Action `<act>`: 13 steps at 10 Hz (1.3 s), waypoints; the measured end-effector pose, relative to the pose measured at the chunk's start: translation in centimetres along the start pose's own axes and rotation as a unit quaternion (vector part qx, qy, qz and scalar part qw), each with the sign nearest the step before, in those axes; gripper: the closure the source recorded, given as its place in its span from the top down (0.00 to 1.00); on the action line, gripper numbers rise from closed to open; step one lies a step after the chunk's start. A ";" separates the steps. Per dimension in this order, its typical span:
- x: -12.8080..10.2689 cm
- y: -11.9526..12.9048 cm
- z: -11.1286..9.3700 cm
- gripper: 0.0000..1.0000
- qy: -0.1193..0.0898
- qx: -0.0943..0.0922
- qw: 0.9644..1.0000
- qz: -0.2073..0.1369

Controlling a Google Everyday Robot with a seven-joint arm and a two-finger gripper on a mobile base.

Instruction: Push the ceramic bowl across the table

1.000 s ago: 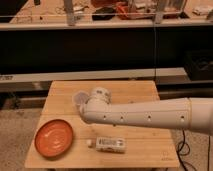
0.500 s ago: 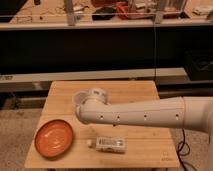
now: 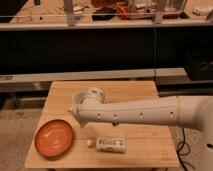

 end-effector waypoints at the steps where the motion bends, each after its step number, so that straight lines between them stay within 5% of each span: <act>1: -0.1 -0.2 0.1 0.49 -0.005 0.001 1.000 -0.005; 3: -0.5 -0.4 0.7 0.48 -0.016 -0.001 1.000 -0.012; 7: -1.0 -1.0 1.5 0.73 -0.031 -0.001 0.999 -0.030; 10: -1.9 -1.7 2.3 0.53 -0.049 -0.005 0.998 -0.047; 13: -2.4 -1.3 2.9 0.49 -0.057 -0.011 0.997 -0.058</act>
